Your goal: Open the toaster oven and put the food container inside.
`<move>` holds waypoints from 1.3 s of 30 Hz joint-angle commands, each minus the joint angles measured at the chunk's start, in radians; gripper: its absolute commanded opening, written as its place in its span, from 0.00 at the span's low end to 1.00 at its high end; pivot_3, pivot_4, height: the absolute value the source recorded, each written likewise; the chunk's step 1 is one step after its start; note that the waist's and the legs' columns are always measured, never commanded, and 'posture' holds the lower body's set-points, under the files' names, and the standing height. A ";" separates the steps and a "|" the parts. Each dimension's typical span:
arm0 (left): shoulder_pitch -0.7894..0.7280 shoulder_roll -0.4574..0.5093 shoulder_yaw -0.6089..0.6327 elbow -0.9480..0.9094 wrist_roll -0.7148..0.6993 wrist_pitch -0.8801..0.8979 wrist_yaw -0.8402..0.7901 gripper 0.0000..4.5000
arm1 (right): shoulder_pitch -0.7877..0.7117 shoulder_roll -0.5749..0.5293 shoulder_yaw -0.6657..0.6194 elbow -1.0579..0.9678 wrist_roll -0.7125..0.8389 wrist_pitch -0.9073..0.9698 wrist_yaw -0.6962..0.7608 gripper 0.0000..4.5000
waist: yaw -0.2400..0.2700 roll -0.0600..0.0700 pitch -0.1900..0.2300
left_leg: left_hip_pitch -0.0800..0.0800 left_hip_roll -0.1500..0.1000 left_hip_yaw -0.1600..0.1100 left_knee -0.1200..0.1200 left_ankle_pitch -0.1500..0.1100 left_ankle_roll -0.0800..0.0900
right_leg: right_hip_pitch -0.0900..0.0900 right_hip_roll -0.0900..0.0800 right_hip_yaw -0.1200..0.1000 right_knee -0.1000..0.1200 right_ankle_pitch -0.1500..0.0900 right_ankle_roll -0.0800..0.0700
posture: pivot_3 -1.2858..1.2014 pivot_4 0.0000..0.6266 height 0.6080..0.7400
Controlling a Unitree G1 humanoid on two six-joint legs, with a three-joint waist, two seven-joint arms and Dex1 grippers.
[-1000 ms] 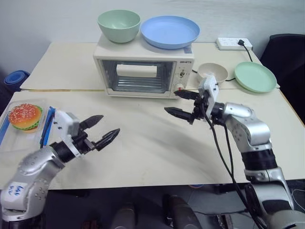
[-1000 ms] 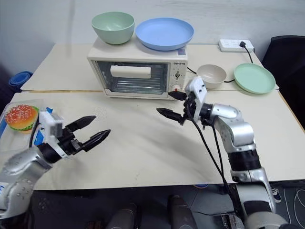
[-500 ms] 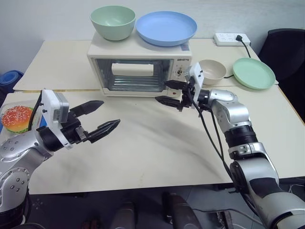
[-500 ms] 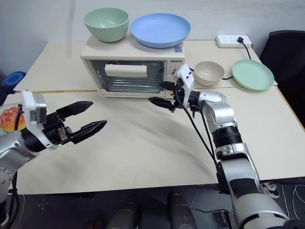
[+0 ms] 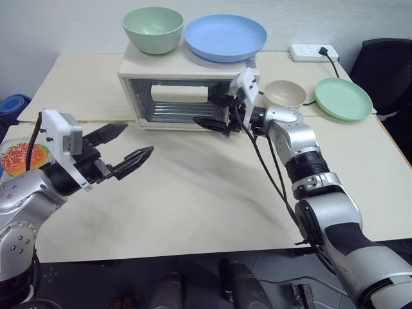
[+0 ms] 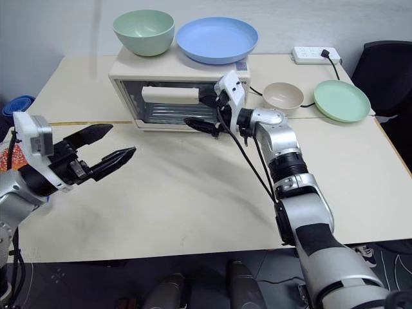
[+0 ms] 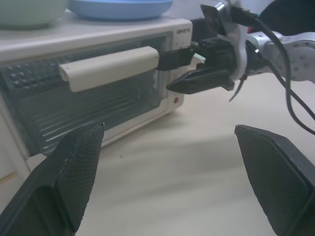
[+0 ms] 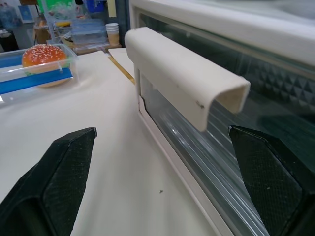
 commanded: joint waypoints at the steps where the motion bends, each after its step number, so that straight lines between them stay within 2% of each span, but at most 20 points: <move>1: -0.019 0.007 0.021 0.005 0.023 -0.030 0.011 1.00 | 0.006 0.006 -0.018 -0.123 0.050 0.017 0.069 0.99 | 0.000 0.000 0.000 | 0.000 0.000 0.000 0.000 0.000 0.000 | 0.000 0.000 0.000 0.000 0.000 0.000 | 0.52 0.24 1.00; 9: -0.154 -0.011 -0.012 0.115 0.109 -0.066 0.079 1.00 | 0.180 -0.007 0.025 -0.385 0.073 0.100 0.122 0.99 | -0.001 0.000 0.000 | -0.002 0.000 0.002 0.000 -0.001 -0.001 | -0.003 0.001 -0.001 0.001 0.000 0.001 | 0.52 0.24 1.00; 12: -0.274 -0.009 -0.067 0.222 0.183 -0.092 0.102 0.89 | 0.237 -0.003 0.043 -0.419 0.051 0.103 0.105 1.00 | 0.001 0.000 0.000 | -0.002 0.000 0.002 0.000 0.000 -0.001 | -0.004 0.001 0.000 0.003 0.000 0.001 | 0.52 0.24 1.00; 15: -0.413 0.007 -0.167 0.352 0.285 -0.128 0.079 0.68 | 0.292 0.008 0.062 -0.438 0.029 0.093 0.078 1.00 | 0.003 0.000 0.000 | -0.001 0.000 0.002 0.002 0.000 -0.001 | -0.003 0.001 -0.001 0.003 0.000 0.001 | 0.52 0.24 1.00; 18: -0.504 0.010 -0.241 0.454 0.356 -0.157 0.036 0.51 | 0.317 0.016 0.069 -0.452 0.024 0.092 0.057 1.00 | -0.002 0.000 0.000 | 0.000 0.000 0.004 0.003 0.000 -0.001 | -0.003 0.001 0.001 0.007 0.001 0.001 | 0.52 0.24 1.00; 23: -0.580 0.020 -0.364 0.578 0.468 -0.175 -0.054 0.21 | 0.342 0.028 0.065 -0.469 0.022 0.095 0.013 1.00 | -0.004 0.000 0.000 | -0.002 0.000 0.004 0.003 0.001 -0.003 | -0.008 0.002 0.002 0.010 0.001 0.001 | 0.52 0.24 1.00; 28: -0.583 0.025 -0.443 0.628 0.547 -0.168 -0.127 0.21 | 0.385 0.021 0.049 -0.541 0.041 0.123 -0.031 1.00 | -0.004 0.000 0.000 | -0.004 0.000 0.005 0.003 0.001 -0.004 | -0.011 0.002 0.003 0.012 0.001 0.001 | 0.52 0.24 1.00; 32: -0.570 0.018 -0.451 0.624 0.569 -0.155 -0.165 0.21 | 0.442 -0.001 0.043 -0.631 0.049 0.162 -0.059 1.00 | 0.000 0.000 0.000 | -0.005 0.000 0.005 0.004 0.001 -0.003 | -0.012 0.002 0.004 0.013 0.001 0.001 | 0.52 0.24 1.00; 36: -0.546 0.015 -0.438 0.583 0.568 -0.117 -0.180 0.21 | 0.573 -0.102 0.028 -0.831 0.087 0.263 -0.054 1.00 | 0.005 0.000 0.000 | -0.005 -0.001 0.005 0.005 0.001 -0.003 | -0.011 0.002 0.003 0.014 0.001 0.001 | 0.52 0.24 1.00; 39: -0.503 0.018 -0.420 0.535 0.563 -0.102 -0.184 0.21 | 0.711 -0.258 -0.012 -1.047 0.197 0.390 0.024 1.00 | 0.008 0.000 0.000 | -0.006 -0.001 0.005 0.005 0.001 -0.002 | -0.011 0.001 0.003 0.013 0.001 0.001 | 0.52 0.24 1.00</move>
